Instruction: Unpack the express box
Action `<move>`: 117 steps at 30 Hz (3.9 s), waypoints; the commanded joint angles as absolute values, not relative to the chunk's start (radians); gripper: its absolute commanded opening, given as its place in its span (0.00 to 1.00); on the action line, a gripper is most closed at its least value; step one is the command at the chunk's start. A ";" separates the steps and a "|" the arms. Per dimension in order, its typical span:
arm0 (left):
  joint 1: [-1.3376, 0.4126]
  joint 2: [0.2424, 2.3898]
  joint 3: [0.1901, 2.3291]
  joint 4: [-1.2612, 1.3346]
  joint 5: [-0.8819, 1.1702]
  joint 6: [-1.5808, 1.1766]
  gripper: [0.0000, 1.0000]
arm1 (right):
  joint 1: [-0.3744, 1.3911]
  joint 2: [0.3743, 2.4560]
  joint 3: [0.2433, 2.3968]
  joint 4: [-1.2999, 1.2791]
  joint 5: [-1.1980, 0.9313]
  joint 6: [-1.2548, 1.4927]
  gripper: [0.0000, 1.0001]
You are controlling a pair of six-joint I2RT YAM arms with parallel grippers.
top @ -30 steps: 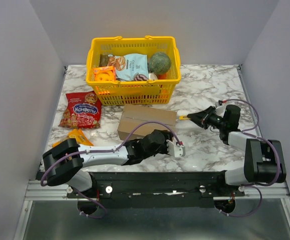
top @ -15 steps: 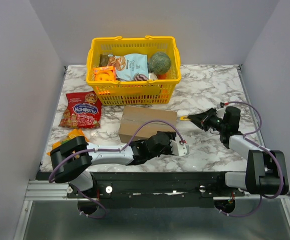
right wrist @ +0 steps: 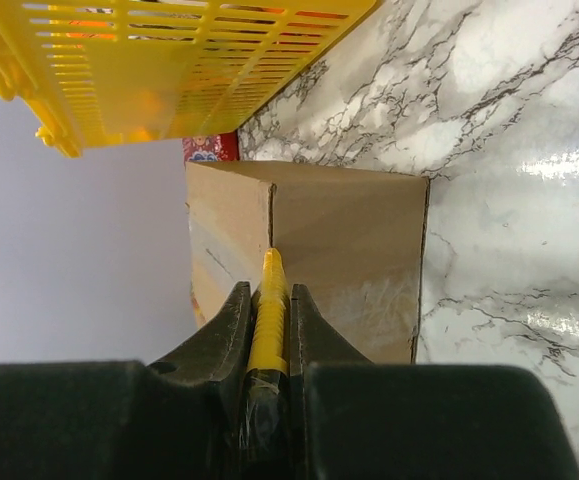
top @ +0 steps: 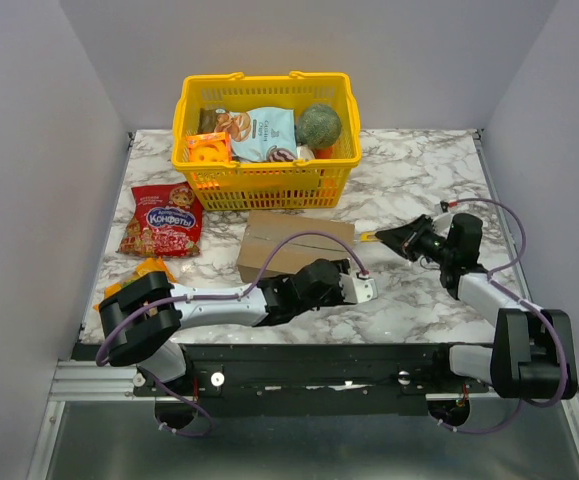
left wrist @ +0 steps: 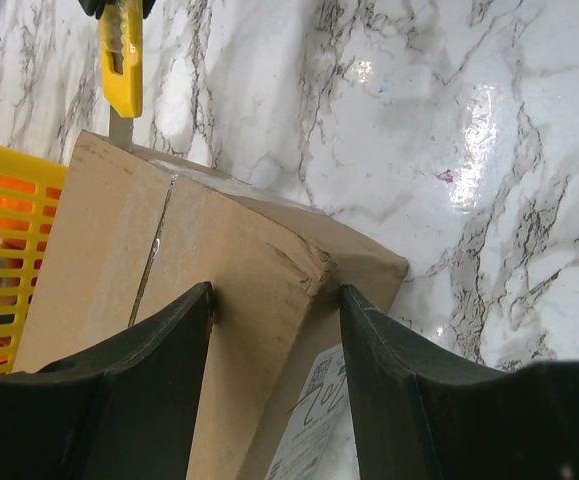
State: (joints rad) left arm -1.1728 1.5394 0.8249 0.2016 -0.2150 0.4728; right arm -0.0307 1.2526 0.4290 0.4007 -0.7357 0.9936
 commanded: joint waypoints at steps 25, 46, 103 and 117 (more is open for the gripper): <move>-1.058 1.637 0.962 0.227 -0.336 0.407 0.56 | -0.002 1.132 0.388 -0.030 -0.861 1.037 0.00; -0.999 1.690 1.051 0.172 -0.330 0.371 0.52 | -0.063 1.149 0.488 -0.254 -0.911 0.734 0.01; -0.893 1.281 0.767 0.060 0.146 0.710 0.66 | 0.048 1.528 0.796 0.310 -0.988 0.768 0.00; -0.900 1.370 0.792 0.077 0.098 0.680 0.64 | 0.048 1.675 0.868 0.379 -0.983 0.861 0.00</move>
